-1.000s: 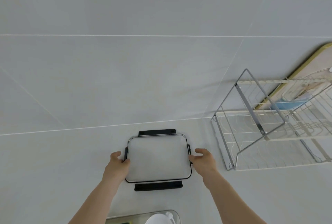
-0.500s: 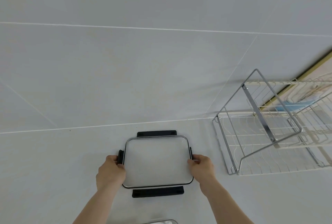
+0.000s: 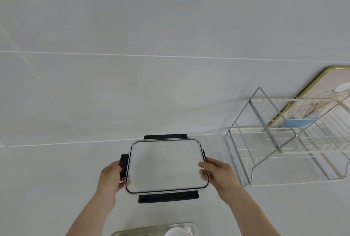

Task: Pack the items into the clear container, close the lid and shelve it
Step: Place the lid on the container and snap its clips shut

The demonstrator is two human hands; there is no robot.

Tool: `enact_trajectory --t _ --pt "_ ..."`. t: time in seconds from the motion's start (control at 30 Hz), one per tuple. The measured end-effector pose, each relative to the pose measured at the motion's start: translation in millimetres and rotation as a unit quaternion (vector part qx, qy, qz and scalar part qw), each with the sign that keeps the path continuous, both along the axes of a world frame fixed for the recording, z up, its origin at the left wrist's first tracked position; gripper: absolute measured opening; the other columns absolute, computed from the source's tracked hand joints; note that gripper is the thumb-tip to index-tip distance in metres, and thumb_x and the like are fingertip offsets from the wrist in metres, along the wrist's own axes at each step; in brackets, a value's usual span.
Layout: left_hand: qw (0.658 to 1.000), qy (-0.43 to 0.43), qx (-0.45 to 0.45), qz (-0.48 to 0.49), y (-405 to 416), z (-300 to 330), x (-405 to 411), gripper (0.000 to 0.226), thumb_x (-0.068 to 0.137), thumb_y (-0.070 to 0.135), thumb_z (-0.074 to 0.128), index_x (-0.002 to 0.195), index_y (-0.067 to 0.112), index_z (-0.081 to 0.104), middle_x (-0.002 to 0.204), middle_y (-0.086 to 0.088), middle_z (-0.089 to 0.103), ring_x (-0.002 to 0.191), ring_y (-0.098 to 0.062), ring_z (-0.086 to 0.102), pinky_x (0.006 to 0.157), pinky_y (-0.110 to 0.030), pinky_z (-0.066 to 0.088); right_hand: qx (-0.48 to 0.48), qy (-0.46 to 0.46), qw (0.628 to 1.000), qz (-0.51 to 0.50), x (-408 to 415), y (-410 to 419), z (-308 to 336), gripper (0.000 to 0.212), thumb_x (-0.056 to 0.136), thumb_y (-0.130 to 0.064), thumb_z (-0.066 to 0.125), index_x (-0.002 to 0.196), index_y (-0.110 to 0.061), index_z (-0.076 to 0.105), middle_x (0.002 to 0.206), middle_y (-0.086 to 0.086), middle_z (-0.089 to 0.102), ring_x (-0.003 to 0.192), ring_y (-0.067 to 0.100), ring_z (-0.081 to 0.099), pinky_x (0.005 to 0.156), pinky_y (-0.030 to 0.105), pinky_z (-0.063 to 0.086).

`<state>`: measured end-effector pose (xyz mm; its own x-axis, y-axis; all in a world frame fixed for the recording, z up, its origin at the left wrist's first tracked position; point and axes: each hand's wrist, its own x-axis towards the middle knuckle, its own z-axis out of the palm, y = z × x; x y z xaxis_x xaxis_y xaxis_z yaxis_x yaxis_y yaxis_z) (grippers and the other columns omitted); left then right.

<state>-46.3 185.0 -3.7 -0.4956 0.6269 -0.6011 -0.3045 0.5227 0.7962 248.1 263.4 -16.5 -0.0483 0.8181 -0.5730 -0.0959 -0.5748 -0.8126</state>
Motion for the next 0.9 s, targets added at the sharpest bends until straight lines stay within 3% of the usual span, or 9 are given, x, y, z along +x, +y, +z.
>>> enact_trajectory --t 0.13,0.2,0.3,0.5,0.6,0.7,0.8,0.9 --pt "0.998 -0.026 0.057 0.009 -30 30 -19 0.037 0.087 -0.004 0.035 0.088 0.004 0.071 0.063 -0.008 0.058 0.063 -0.027 0.049 0.077 -0.047 0.051 0.022 0.017 0.999 0.029 -6 -23 34 0.017 0.082 -0.007 0.078 0.098 -0.003 0.076 0.089 0.010 0.071 0.078 0.024 0.064 0.072 0.035 0.042" --pt "0.996 -0.024 0.088 -0.006 -46 43 -29 0.029 0.093 0.003 0.041 0.083 0.004 0.069 0.059 -0.004 0.059 0.064 -0.026 0.049 0.074 -0.044 0.048 0.033 0.023 0.998 0.044 -10 -35 49 0.009 0.086 -0.007 0.073 0.093 -0.006 0.079 0.086 0.007 0.069 0.076 0.022 0.060 0.063 0.033 0.034" --pt "0.990 -0.011 0.134 -0.039 -69 59 -41 0.026 0.099 0.017 0.049 0.081 0.008 0.065 0.057 0.001 0.061 0.063 -0.022 0.051 0.070 -0.036 0.045 0.054 0.040 0.996 0.055 -16 -55 70 0.016 0.093 -0.005 0.065 0.091 -0.007 0.081 0.084 0.006 0.073 0.072 0.019 0.057 0.057 0.030 0.026" --pt "0.973 0.043 0.204 -0.099 -105 84 -64 0.023 0.101 0.018 0.048 0.104 0.018 0.071 0.089 -0.005 0.070 0.081 -0.023 0.060 0.076 -0.036 0.043 0.132 0.008 0.988 0.076 -22 -90 104 0.016 0.094 -0.007 0.064 0.101 -0.010 0.077 0.086 0.006 0.070 0.075 0.019 0.048 0.058 0.028 0.028" --pt "0.963 0.085 0.223 -0.127 -118 95 -70 0.021 0.101 0.019 0.048 0.105 0.023 0.069 0.103 -0.001 0.072 0.103 -0.018 0.064 0.088 -0.040 0.043 0.184 -0.034 0.979 0.074 -23 -105 116 0.013 0.095 -0.010 0.063 0.099 -0.015 0.074 0.082 -0.002 0.067 0.077 0.019 0.047 0.065 0.030 0.034" --pt "0.956 0.096 0.228 -0.157 -128 99 -74 0.019 0.100 0.017 0.049 0.105 0.023 0.066 0.114 0.004 0.067 0.117 -0.012 0.056 0.099 -0.043 0.041 0.201 0.013 0.978 0.052 -22 -119 120 0.015 0.097 -0.006 0.059 0.102 -0.013 0.072 0.094 0.008 0.065 0.086 0.027 0.064 0.081 0.038 0.049" --pt "0.953 0.087 0.221 -0.188 -139 94 -75 0.019 0.100 0.014 0.049 0.101 0.024 0.066 0.115 0.002 0.063 0.118 -0.019 0.055 0.094 -0.039 0.043 0.188 0.101 0.977 0.020 -21 -135 118 0.018 0.099 0.004 0.053 0.104 -0.003 0.068 0.102 0.021 0.065 0.104 0.040 0.070 0.099 0.047 0.049" --pt "0.959 0.026 0.222 -0.176 -151 86 -71 0.018 0.099 0.011 0.052 0.099 0.018 0.068 0.111 -0.006 0.065 0.107 -0.028 0.065 0.088 -0.037 0.047 0.166 0.138 0.976 0.006 -17 -149 111 0.020 0.101 0.005 0.046 0.110 0.003 0.064 0.110 0.032 0.067 0.107 0.042 0.069 0.102 0.048 0.051"
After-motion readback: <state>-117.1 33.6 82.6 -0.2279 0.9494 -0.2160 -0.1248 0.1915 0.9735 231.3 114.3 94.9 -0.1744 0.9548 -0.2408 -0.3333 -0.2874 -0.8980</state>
